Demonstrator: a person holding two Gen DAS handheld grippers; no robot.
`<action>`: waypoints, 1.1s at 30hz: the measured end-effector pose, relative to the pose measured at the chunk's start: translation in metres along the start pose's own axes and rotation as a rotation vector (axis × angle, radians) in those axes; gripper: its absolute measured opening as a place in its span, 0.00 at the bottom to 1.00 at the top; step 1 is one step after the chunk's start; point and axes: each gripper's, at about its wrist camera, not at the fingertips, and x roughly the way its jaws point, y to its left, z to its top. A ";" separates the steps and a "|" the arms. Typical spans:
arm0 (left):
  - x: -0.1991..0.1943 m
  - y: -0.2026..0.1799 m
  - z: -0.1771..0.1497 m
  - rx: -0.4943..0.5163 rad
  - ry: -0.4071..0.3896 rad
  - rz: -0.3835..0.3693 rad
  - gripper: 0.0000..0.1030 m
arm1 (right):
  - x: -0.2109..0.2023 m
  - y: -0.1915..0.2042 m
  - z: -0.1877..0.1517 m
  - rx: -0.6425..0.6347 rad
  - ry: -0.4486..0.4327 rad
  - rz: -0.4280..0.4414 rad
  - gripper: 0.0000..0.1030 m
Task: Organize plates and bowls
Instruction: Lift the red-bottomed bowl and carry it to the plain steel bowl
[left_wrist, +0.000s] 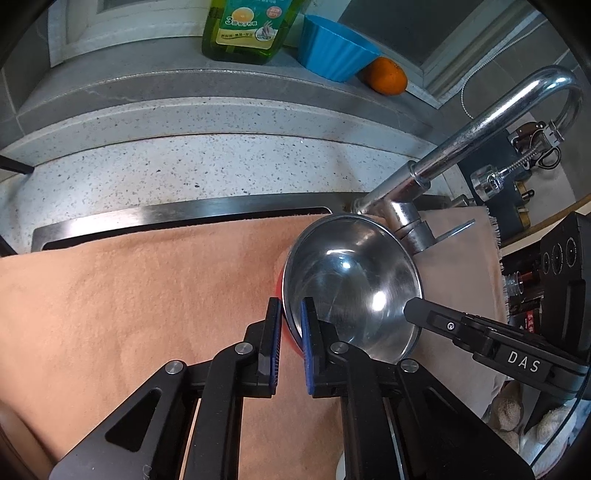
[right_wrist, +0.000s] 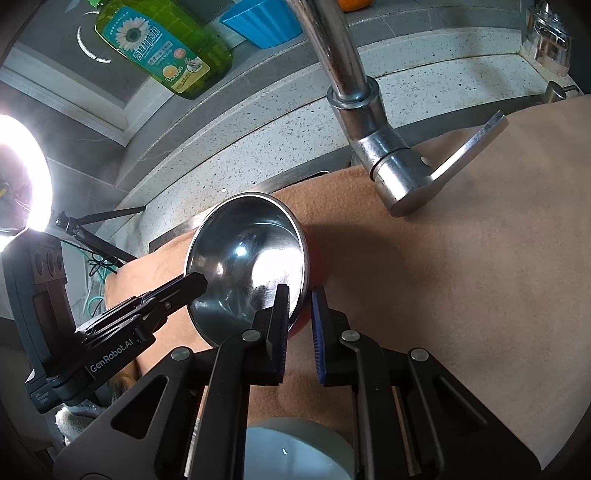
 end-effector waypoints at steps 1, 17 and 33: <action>-0.003 0.000 -0.002 0.000 -0.004 0.000 0.09 | -0.002 0.001 -0.001 -0.004 -0.002 0.001 0.11; -0.088 0.014 -0.042 -0.024 -0.132 -0.007 0.09 | -0.051 0.061 -0.035 -0.123 -0.039 0.065 0.11; -0.171 0.080 -0.101 -0.154 -0.246 0.057 0.09 | -0.054 0.168 -0.084 -0.315 -0.005 0.147 0.11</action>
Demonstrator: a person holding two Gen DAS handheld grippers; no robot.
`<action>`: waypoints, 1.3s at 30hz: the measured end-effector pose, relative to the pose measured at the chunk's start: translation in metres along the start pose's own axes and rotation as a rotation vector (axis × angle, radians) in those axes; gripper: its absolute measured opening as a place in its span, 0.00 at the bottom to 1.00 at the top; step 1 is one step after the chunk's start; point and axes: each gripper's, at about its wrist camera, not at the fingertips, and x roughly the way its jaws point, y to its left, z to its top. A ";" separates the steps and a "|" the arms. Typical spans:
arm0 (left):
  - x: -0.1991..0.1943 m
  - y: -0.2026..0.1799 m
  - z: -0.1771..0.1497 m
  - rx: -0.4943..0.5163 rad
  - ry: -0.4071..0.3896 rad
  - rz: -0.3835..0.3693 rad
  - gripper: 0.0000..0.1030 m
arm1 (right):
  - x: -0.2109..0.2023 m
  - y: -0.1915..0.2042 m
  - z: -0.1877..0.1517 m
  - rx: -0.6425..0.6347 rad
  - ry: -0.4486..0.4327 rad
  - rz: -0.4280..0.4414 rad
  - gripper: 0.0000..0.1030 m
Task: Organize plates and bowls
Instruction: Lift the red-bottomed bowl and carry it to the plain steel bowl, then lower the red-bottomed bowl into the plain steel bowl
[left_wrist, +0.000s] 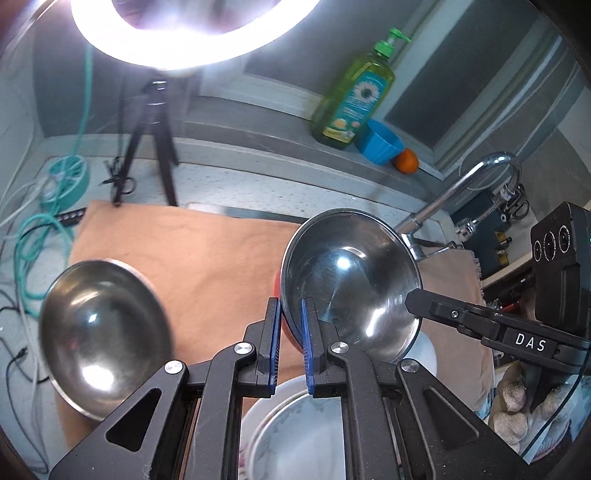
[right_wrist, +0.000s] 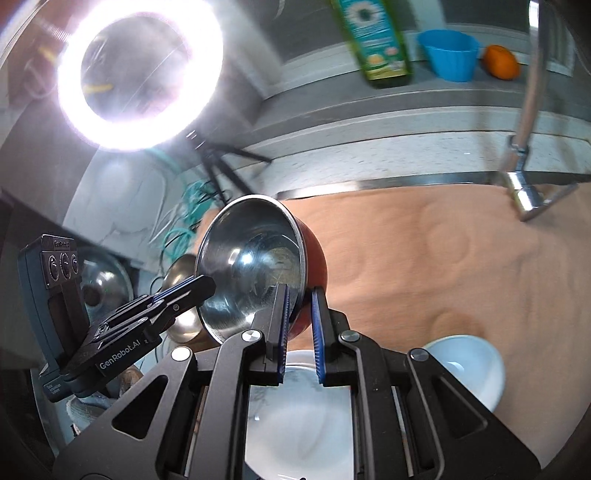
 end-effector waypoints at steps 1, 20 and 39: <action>-0.005 0.007 -0.002 -0.010 -0.004 0.008 0.09 | 0.004 0.006 -0.001 -0.009 0.007 0.007 0.11; -0.057 0.105 -0.029 -0.169 -0.067 0.139 0.09 | 0.087 0.107 -0.017 -0.152 0.135 0.083 0.11; -0.024 0.152 -0.034 -0.190 0.033 0.249 0.09 | 0.166 0.136 -0.019 -0.218 0.239 0.000 0.11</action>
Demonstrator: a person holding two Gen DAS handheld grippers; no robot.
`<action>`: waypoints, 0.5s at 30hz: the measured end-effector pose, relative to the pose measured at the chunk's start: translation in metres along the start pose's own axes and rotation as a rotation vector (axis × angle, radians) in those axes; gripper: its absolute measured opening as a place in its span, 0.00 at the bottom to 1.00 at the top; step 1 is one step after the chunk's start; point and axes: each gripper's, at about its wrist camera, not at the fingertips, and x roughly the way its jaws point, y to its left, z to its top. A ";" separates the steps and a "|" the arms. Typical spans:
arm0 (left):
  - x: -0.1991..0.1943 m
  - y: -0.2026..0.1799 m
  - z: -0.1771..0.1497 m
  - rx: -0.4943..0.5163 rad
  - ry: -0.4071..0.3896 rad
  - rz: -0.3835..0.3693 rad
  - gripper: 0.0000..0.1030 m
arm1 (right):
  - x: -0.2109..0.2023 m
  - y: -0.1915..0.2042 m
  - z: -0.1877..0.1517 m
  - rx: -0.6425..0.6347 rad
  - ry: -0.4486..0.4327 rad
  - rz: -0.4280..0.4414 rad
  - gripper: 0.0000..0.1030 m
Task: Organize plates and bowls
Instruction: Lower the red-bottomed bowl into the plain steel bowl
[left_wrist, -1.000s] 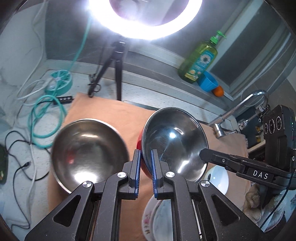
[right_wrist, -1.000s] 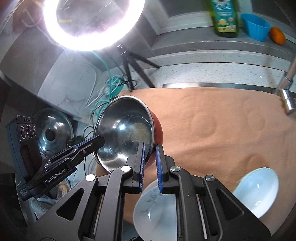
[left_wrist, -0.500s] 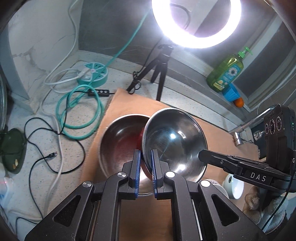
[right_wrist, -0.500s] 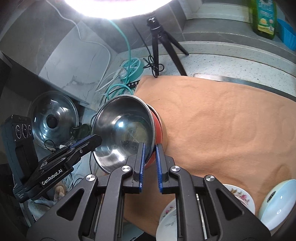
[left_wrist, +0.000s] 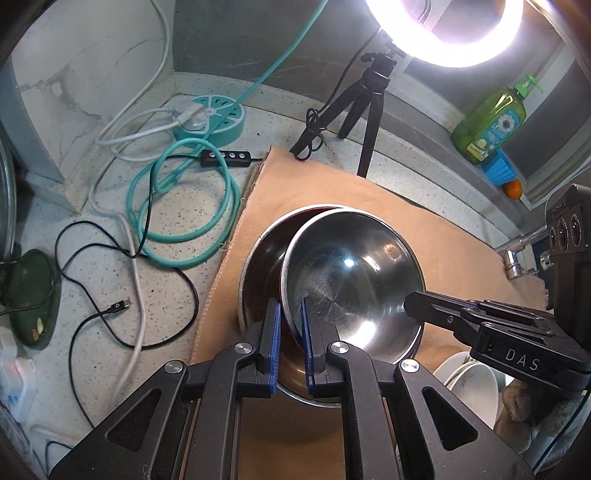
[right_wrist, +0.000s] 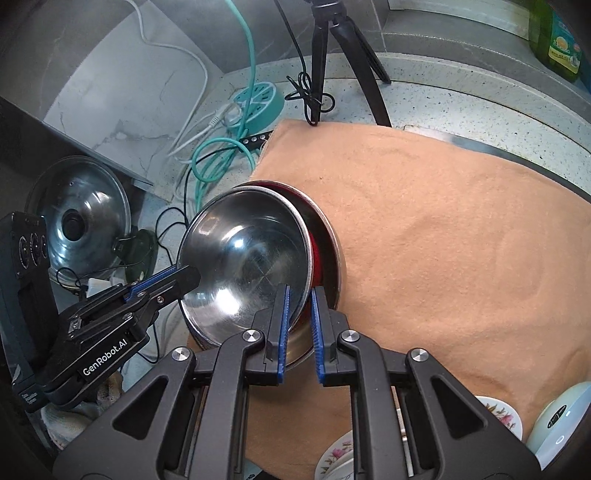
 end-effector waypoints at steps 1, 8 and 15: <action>0.001 -0.001 0.000 0.005 0.002 0.005 0.09 | 0.002 0.000 0.001 -0.004 0.002 -0.008 0.11; 0.007 0.000 0.001 0.016 0.026 0.023 0.09 | 0.010 0.002 0.003 -0.024 0.028 -0.028 0.11; 0.013 0.003 0.002 0.019 0.047 0.039 0.09 | 0.018 0.006 0.003 -0.041 0.051 -0.042 0.12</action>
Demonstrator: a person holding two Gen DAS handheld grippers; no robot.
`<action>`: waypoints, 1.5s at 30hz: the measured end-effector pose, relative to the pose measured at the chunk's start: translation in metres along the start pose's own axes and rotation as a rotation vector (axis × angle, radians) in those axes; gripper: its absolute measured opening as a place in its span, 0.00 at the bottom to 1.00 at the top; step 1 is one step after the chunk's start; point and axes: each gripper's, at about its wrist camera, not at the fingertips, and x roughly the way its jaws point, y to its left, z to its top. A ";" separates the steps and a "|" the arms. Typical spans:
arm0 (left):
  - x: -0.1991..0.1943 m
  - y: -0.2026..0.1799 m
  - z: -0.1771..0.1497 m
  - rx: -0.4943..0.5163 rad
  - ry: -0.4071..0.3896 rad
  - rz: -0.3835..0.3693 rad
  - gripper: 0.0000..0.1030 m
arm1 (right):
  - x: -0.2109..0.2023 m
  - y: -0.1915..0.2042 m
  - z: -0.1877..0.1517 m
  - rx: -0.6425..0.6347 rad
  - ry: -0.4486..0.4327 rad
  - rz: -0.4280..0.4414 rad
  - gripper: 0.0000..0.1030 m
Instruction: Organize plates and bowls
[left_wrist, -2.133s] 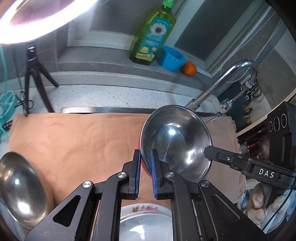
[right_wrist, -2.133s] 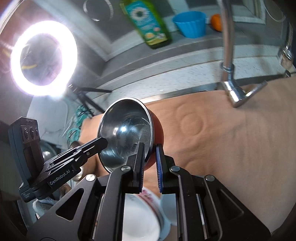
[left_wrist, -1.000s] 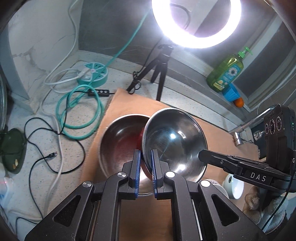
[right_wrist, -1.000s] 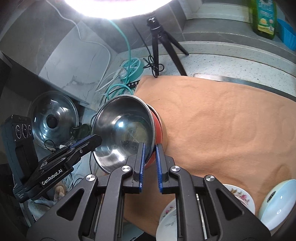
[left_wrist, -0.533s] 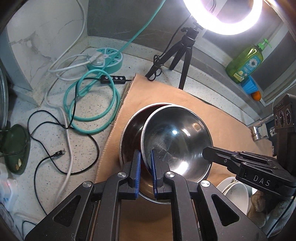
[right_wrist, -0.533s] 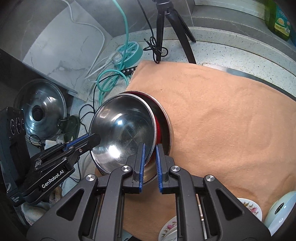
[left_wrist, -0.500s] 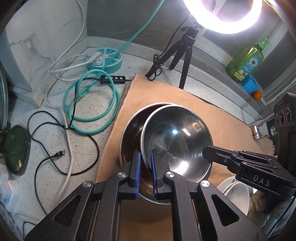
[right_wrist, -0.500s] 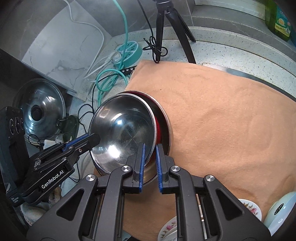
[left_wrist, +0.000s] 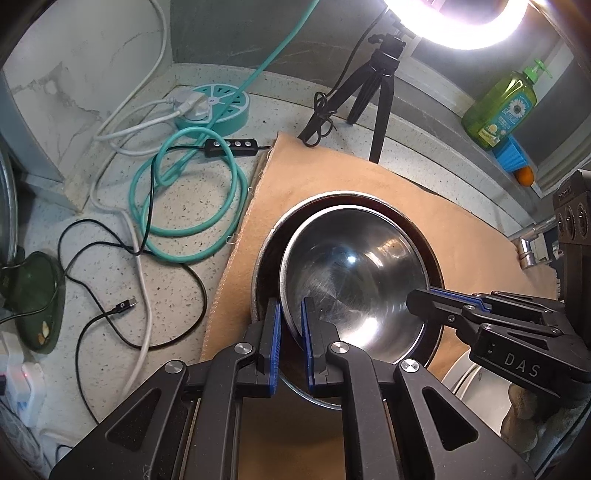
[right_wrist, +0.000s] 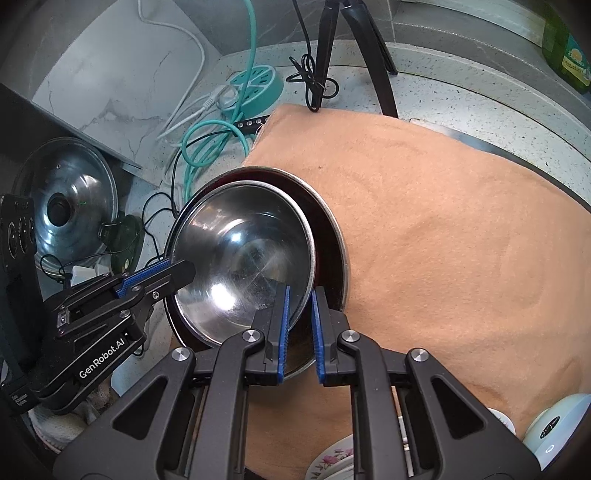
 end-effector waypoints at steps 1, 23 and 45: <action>0.001 0.000 0.000 0.001 0.002 0.002 0.09 | 0.000 0.000 0.000 -0.003 0.001 0.000 0.12; -0.015 -0.003 0.004 -0.004 -0.044 0.007 0.13 | -0.022 0.002 -0.001 -0.024 -0.039 0.003 0.20; -0.060 -0.091 -0.024 0.130 -0.099 -0.208 0.13 | -0.131 -0.055 -0.060 0.041 -0.189 0.035 0.21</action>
